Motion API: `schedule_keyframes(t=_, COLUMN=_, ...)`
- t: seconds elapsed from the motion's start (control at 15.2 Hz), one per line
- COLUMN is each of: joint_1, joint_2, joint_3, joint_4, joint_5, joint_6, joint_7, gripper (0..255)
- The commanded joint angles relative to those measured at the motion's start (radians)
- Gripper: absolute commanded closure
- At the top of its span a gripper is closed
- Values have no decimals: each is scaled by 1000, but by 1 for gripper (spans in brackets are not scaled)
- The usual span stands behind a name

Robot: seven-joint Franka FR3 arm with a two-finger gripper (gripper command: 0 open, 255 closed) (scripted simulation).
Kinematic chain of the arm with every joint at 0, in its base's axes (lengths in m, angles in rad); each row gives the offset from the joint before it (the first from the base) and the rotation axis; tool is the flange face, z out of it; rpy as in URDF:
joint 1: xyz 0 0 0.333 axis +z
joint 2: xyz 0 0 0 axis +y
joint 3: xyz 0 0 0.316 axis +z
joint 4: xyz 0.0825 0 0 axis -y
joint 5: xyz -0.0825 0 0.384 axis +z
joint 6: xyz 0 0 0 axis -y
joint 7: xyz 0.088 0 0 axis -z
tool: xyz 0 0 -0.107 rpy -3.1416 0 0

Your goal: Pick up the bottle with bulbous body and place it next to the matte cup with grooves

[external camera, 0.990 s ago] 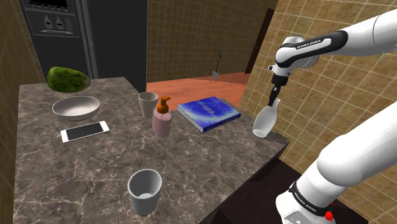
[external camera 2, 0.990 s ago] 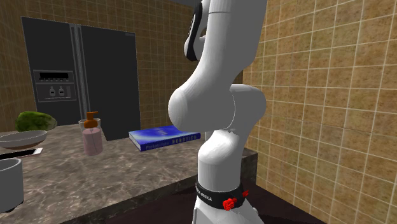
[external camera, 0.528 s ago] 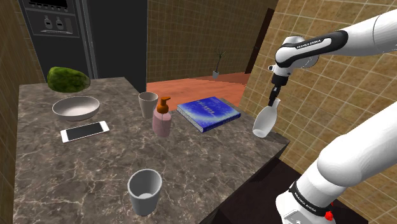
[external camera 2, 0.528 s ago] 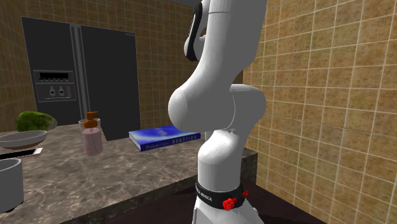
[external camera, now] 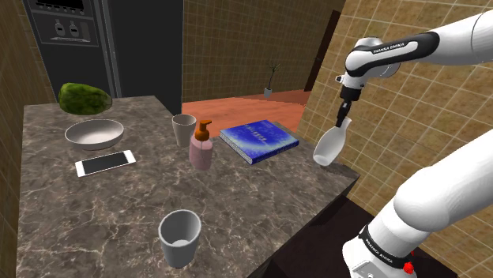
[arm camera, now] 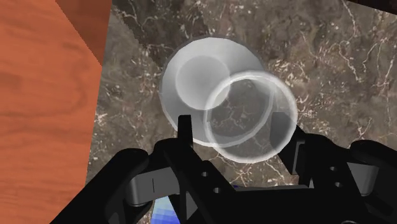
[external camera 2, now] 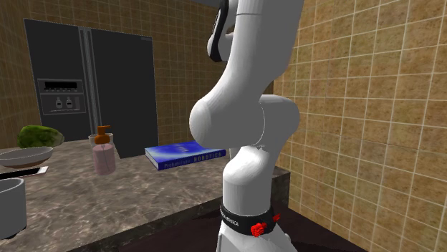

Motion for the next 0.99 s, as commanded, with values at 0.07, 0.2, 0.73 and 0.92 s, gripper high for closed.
schedule_keyframes(t=0.07, joint_1=1, joint_2=-10, joint_3=6, joint_4=33, joint_5=1, joint_6=-43, joint_7=-1, gripper=255)
schedule_keyframes(t=0.2, joint_1=2, joint_2=-17, joint_3=9, joint_4=55, joint_5=1, joint_6=-71, joint_7=-1, gripper=255)
schedule_keyframes(t=0.73, joint_1=5, joint_2=-34, joint_3=22, joint_4=147, joint_5=4, joint_6=-180, joint_7=-6, gripper=255)
schedule_keyframes(t=0.92, joint_1=7, joint_2=-36, joint_3=26, joint_4=185, joint_5=6, joint_6=-220, joint_7=-8, gripper=255)
